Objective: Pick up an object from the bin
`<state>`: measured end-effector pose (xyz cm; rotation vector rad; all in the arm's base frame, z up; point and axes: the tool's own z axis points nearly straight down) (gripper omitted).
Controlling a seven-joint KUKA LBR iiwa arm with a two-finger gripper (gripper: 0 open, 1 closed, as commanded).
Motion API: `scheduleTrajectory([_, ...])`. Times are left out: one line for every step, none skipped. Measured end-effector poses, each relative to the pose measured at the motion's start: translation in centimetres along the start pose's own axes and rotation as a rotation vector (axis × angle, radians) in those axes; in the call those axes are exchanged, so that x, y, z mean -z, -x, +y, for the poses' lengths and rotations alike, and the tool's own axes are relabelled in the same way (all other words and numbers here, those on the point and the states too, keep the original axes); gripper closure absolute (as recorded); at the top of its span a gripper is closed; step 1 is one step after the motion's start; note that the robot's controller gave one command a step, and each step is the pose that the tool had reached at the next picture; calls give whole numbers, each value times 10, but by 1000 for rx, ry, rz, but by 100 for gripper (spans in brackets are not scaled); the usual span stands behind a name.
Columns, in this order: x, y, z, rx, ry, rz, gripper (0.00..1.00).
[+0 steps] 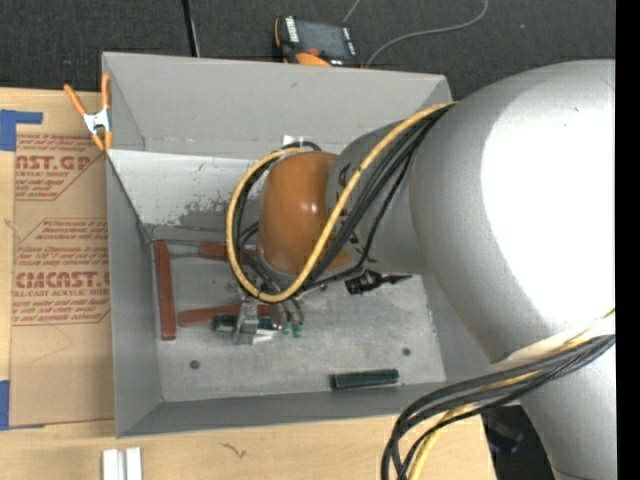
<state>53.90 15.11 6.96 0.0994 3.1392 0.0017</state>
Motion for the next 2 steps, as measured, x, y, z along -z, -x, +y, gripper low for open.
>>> scheduleTrajectory([8, -38, -47, 52, -3, 6, 100])
scheduleTrajectory([146, -39, -38, 72, 2, -7, 100])
